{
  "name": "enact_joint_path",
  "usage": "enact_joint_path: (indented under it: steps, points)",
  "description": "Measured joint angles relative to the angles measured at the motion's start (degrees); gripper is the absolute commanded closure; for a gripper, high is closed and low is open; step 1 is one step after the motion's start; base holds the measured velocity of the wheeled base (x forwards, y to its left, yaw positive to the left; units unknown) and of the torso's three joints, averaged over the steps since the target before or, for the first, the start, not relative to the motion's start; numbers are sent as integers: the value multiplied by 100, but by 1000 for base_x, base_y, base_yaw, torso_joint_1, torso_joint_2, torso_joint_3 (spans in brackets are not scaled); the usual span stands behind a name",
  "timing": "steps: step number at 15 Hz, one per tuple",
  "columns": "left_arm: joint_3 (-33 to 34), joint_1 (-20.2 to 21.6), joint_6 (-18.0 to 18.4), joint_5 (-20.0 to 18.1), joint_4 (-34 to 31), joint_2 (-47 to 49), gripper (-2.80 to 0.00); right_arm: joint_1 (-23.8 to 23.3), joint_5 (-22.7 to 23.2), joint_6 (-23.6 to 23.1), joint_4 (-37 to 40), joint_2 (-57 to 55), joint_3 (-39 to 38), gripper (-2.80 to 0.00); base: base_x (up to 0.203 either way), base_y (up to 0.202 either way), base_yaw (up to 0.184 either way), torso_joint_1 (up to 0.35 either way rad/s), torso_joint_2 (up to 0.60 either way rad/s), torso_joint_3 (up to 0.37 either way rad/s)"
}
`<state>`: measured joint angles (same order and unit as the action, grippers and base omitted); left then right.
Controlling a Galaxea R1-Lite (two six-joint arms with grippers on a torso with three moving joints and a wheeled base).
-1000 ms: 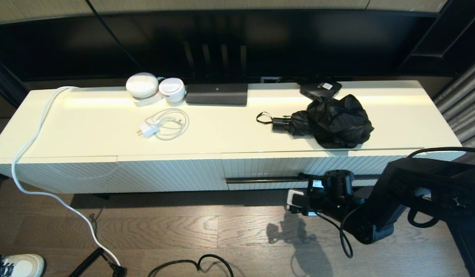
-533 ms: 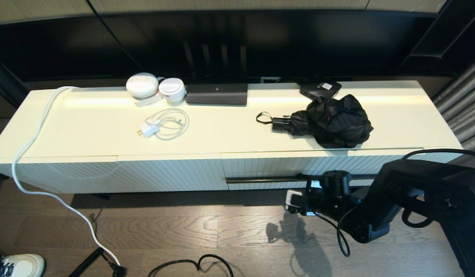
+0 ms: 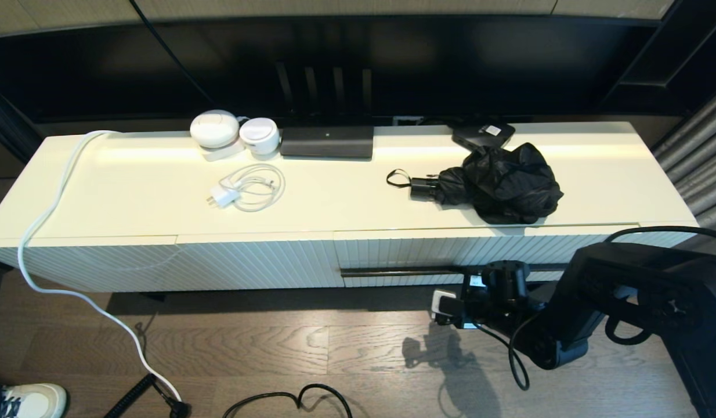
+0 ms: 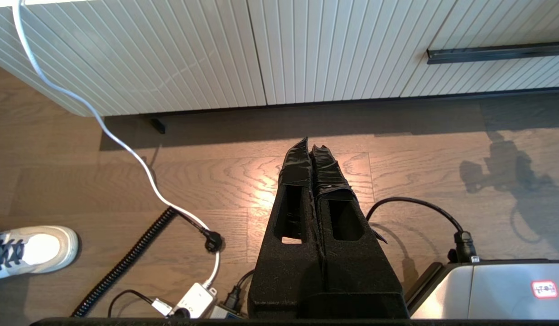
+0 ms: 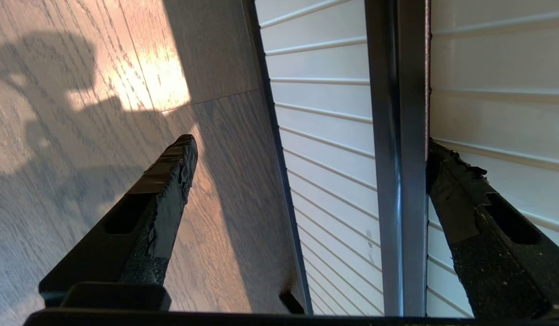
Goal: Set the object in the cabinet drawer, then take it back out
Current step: Open the drawer
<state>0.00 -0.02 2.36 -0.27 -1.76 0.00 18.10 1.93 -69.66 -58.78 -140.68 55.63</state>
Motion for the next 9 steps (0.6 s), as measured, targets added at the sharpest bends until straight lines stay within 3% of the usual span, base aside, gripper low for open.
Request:
enact_joint_path:
  steps: [9]
  points:
    - [0, 2, -2, 1, 1, 0, 0, 122, 19, 18, 13, 141, -627, -280, 0, 0, 0, 0, 0, 0]
